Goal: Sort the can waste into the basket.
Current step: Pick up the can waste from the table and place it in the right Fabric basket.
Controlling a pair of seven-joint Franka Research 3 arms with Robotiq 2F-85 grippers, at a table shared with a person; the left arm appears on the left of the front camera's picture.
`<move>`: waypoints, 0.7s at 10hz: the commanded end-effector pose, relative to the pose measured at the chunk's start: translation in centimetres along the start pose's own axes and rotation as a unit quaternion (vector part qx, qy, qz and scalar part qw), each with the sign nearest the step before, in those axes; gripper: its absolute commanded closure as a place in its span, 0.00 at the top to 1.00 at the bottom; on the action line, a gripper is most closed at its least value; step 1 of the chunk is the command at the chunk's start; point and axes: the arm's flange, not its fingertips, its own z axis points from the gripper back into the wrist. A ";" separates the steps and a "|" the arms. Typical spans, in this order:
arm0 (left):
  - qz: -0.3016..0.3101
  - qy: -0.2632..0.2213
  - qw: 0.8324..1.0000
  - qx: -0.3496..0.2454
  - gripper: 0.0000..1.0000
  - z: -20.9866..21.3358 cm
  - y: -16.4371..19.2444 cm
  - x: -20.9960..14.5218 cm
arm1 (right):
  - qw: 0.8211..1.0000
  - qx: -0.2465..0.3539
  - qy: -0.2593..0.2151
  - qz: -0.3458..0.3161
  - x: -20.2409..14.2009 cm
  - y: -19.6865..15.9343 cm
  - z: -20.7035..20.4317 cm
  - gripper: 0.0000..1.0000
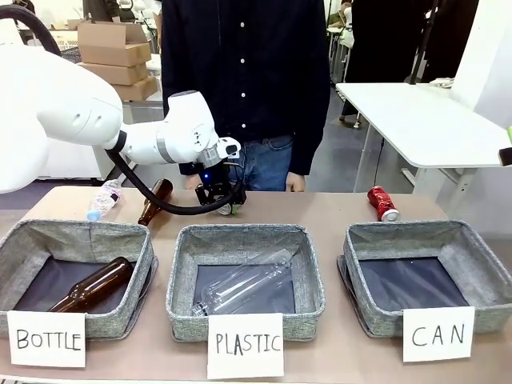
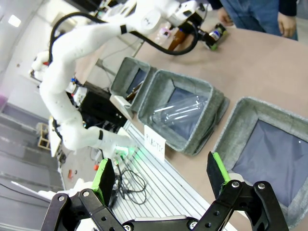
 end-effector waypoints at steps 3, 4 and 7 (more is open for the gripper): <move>-0.001 -0.005 1.000 0.016 0.00 0.7 0.0 -0.1 | 1.000 0.010 -0.009 0.012 0.2 0.1 -0.1 1.00; -0.004 -0.009 1.000 0.013 0.00 1.2 -0.1 -0.5 | 1.000 0.010 -0.009 0.012 0.2 0.1 -0.1 1.00; -0.038 -0.041 0.998 -0.036 0.00 7.8 0.8 -5.2 | 1.000 0.010 -0.009 0.012 0.2 0.1 -0.1 1.00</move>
